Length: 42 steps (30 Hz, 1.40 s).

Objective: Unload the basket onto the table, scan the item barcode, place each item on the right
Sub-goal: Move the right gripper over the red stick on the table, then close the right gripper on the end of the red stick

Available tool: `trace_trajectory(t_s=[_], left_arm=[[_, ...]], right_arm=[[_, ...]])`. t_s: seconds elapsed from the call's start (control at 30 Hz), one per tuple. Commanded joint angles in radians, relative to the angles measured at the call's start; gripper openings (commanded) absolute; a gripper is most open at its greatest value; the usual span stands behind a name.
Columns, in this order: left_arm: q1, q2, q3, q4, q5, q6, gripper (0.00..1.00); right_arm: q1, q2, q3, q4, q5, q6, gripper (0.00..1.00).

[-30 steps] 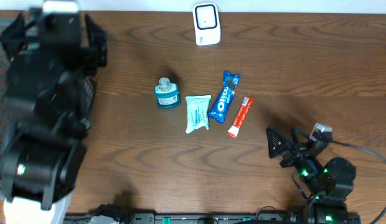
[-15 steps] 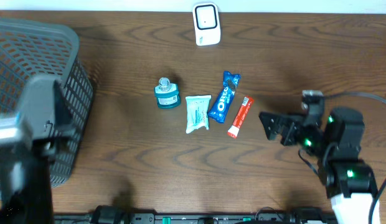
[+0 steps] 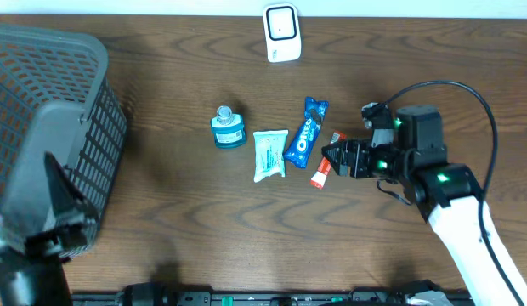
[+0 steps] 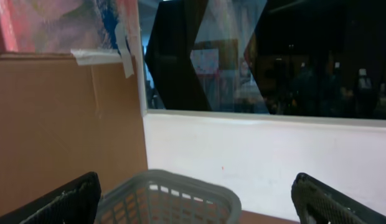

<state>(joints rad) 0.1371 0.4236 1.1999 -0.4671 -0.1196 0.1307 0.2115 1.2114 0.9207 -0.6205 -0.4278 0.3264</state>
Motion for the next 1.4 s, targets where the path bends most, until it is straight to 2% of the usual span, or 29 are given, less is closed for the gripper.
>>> trace_trajectory(t_s=[0.0,0.07,0.33,0.43,0.5,0.57,0.67,0.8,1.1,1.37], left_arm=[[0.065,-0.050,-0.064,0.000,0.117,-0.060,0.98],[0.082,-0.064,-0.087,0.000,0.117,-0.065,0.98],[0.082,-0.075,-0.105,0.010,0.116,-0.065,0.98],[0.073,-0.083,-0.105,0.041,0.116,-0.065,0.98],[0.050,-0.081,-0.105,0.102,0.116,-0.065,0.98],[0.034,-0.081,-0.105,0.169,0.116,-0.065,0.98],[0.032,-0.081,-0.105,0.253,0.104,-0.065,0.98],[0.032,-0.081,-0.095,0.256,0.104,-0.065,0.98],[0.032,-0.082,-0.094,0.245,0.105,-0.065,0.98],[0.032,-0.082,-0.094,0.164,0.104,-0.065,0.98]], right_arm=[[0.011,0.106,0.011,-0.008,0.156,0.135,0.72],[0.021,0.169,0.030,-0.023,0.166,0.153,0.76],[0.141,0.453,0.286,-0.275,0.427,0.322,0.71],[0.171,0.533,0.376,-0.339,0.452,0.346,0.74],[0.180,0.583,0.420,-0.361,0.452,0.369,0.72],[0.183,0.624,0.444,-0.357,0.453,0.377,0.70],[0.183,0.679,0.459,-0.330,0.459,0.392,0.60],[0.183,0.734,0.459,-0.296,0.505,0.395,0.53],[0.182,0.795,0.459,-0.216,0.505,0.395,0.51],[0.182,0.803,0.459,-0.195,0.505,0.395,0.50]])
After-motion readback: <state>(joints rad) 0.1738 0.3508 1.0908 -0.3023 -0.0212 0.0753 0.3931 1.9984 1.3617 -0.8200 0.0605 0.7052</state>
